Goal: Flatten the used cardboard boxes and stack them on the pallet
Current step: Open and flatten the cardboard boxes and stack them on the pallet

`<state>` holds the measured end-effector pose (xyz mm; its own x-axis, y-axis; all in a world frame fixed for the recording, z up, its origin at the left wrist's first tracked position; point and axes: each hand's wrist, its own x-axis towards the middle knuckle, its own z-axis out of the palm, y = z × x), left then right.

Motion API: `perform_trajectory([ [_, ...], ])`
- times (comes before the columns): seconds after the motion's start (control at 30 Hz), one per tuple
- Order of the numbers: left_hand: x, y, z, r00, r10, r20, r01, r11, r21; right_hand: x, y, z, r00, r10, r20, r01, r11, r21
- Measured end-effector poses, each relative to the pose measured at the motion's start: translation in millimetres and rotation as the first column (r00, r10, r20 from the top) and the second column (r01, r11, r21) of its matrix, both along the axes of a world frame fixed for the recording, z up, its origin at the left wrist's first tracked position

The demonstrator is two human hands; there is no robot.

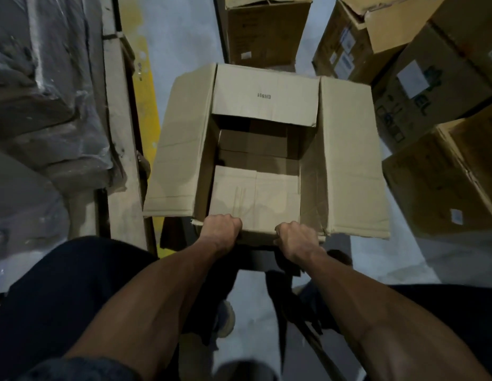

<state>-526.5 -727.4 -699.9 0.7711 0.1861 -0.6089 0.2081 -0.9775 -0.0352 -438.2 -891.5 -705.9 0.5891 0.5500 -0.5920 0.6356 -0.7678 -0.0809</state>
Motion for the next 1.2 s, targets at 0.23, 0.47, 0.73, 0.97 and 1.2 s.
perform_trajectory([
  [0.23,-29,-13,13,0.986,-0.034,-0.166,0.007,0.987,-0.161,-40,-27,16,0.975,-0.014,-0.22,0.004,0.999,-0.045],
  [0.47,9,6,19,0.97,0.132,-0.204,-0.206,0.891,-0.404,17,-19,49,0.851,-0.459,-0.257,0.52,0.807,0.279],
  [0.73,95,38,-11,0.423,0.862,-0.278,-0.634,0.062,-0.771,122,-5,11,0.76,-0.65,-0.009,0.606,0.703,0.372],
  [0.97,179,57,-29,-0.08,0.664,-0.744,-0.206,-0.741,-0.639,148,17,-27,0.643,-0.755,-0.13,0.747,0.581,0.323],
  [1.2,239,69,-15,-0.194,0.584,-0.788,0.063,-0.794,-0.604,152,14,-26,0.728,-0.685,-0.03,0.672,0.705,0.229],
])
